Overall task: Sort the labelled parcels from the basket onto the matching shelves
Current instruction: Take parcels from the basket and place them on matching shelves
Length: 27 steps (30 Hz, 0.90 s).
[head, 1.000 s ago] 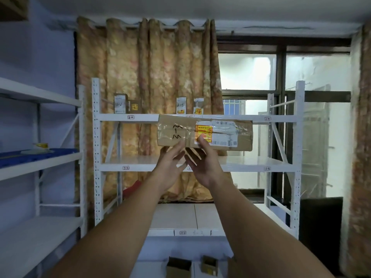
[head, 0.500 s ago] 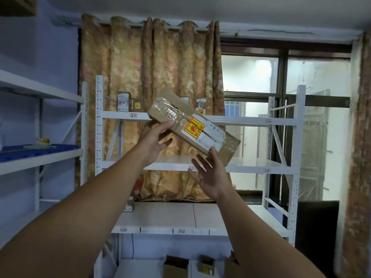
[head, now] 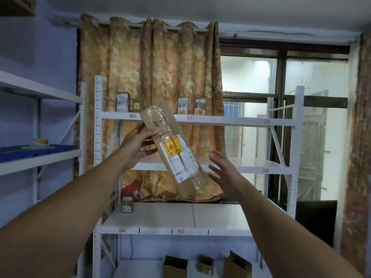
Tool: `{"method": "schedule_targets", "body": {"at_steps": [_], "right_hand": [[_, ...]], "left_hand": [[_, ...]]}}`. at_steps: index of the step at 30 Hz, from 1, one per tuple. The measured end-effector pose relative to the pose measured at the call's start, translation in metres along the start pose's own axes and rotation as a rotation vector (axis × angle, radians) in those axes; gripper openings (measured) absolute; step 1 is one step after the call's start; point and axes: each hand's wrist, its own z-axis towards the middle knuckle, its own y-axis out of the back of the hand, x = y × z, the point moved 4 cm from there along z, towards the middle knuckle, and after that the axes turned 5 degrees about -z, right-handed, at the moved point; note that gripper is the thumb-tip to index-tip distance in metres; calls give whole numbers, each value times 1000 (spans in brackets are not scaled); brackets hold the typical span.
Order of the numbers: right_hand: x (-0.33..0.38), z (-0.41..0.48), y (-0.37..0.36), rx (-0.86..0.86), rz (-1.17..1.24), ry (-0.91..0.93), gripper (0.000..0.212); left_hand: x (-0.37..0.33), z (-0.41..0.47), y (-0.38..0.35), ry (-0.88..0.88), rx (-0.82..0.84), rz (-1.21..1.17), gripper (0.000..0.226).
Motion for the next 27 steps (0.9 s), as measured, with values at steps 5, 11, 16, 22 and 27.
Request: {"method": "schedule_targets", "body": {"at_steps": [5,11,16,22,27], "right_hand": [[19,11,-30,253,-373,0,81],[16,24,-6,-17,-167,111,73],[33,37,17,-86,-66,156,66],[56,49,42,26,-178,206,72],[33,61,79,127,-365,147,90]], "left_hand": [[5,-2,-35,60,115,149,55],[38,3,-46,120,134,230,101],[66,4,-76,199,251,383,101],[64,25,-118,80,209,287,66],[92,36,-130,74,189,240,65]]}}
